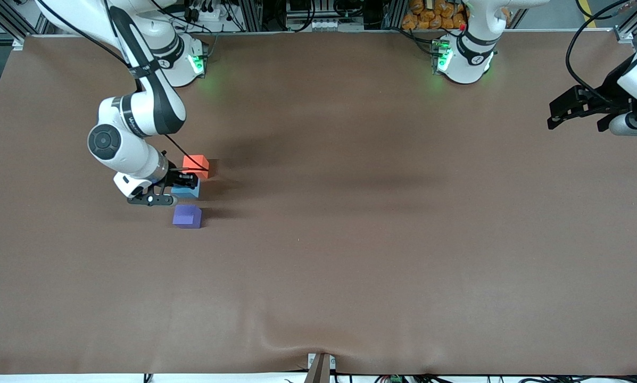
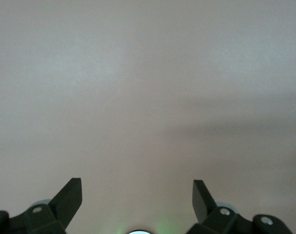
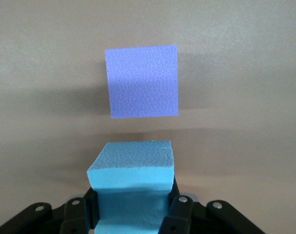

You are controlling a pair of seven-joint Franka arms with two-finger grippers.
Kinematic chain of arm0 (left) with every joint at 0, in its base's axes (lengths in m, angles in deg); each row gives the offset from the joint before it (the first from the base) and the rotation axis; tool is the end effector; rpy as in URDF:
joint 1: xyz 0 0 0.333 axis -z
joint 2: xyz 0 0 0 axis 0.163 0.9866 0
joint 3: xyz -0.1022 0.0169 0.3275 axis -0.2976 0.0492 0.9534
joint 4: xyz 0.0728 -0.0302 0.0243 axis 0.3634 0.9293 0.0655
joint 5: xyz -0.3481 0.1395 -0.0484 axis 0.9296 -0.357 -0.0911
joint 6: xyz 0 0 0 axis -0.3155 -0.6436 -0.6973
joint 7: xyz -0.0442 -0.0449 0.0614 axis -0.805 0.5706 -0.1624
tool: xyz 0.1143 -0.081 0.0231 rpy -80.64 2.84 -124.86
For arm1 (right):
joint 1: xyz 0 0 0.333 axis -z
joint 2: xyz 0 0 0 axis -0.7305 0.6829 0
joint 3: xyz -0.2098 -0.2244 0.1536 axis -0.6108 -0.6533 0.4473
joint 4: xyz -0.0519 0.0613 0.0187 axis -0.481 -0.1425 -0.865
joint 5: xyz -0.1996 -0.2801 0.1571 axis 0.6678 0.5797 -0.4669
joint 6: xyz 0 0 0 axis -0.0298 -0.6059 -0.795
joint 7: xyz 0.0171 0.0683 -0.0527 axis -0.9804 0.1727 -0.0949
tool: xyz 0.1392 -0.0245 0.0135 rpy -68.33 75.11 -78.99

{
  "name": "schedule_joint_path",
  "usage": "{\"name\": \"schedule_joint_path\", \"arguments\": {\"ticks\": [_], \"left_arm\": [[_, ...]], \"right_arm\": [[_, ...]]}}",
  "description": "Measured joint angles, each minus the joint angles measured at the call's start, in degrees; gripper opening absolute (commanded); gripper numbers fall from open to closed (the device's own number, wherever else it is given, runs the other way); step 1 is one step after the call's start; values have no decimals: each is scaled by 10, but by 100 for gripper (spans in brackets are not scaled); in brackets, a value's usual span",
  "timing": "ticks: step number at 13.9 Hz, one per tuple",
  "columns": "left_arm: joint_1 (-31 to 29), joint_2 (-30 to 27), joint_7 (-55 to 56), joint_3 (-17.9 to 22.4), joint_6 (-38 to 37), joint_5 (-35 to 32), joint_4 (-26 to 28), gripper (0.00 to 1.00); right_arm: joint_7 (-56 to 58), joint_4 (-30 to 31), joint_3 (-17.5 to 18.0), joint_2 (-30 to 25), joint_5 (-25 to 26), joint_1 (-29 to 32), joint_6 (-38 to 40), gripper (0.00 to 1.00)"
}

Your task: Place blue block between orange and purple blocks

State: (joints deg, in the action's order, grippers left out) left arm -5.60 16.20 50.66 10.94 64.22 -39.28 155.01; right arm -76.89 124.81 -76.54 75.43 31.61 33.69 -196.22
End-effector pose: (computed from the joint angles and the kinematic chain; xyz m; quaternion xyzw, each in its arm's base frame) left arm 0.5185 -0.0528 0.6420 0.9996 -0.0240 -0.0134 0.0109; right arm 0.5055 0.1110 0.2611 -0.9980 0.0249 0.0521 0.0242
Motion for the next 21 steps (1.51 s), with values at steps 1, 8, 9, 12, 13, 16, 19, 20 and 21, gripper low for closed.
{"name": "schedule_joint_path", "arguments": {"ticks": [1,8,9,12,13,16,19,20,21], "left_arm": [[0,0,0,0,0,0,0,100],[-1,0,0,1,8,0,0,100],[-1,0,0,2,8,0,0,100],[-1,0,0,2,8,0,0,100],[-1,0,0,2,8,0,0,100],[-1,0,0,2,8,0,0,100],[-1,1,0,2,8,0,0,100],[-1,1,0,2,8,0,0,100],[-1,1,0,2,8,0,0,100]], "right_arm": [[0,4,0,5,0,0,-13,0],[0,18,0,26,0,0,-51,0],[0,19,0,30,0,0,-58,0],[0,22,0,43,0,0,-70,0],[0,22,0,46,0,0,-73,0],[0,23,0,56,0,0,-82,97],[-1,23,1,56,0,0,-81,100],[-1,21,1,56,0,0,-78,100],[-1,13,0,55,0,1,-63,100]]}}
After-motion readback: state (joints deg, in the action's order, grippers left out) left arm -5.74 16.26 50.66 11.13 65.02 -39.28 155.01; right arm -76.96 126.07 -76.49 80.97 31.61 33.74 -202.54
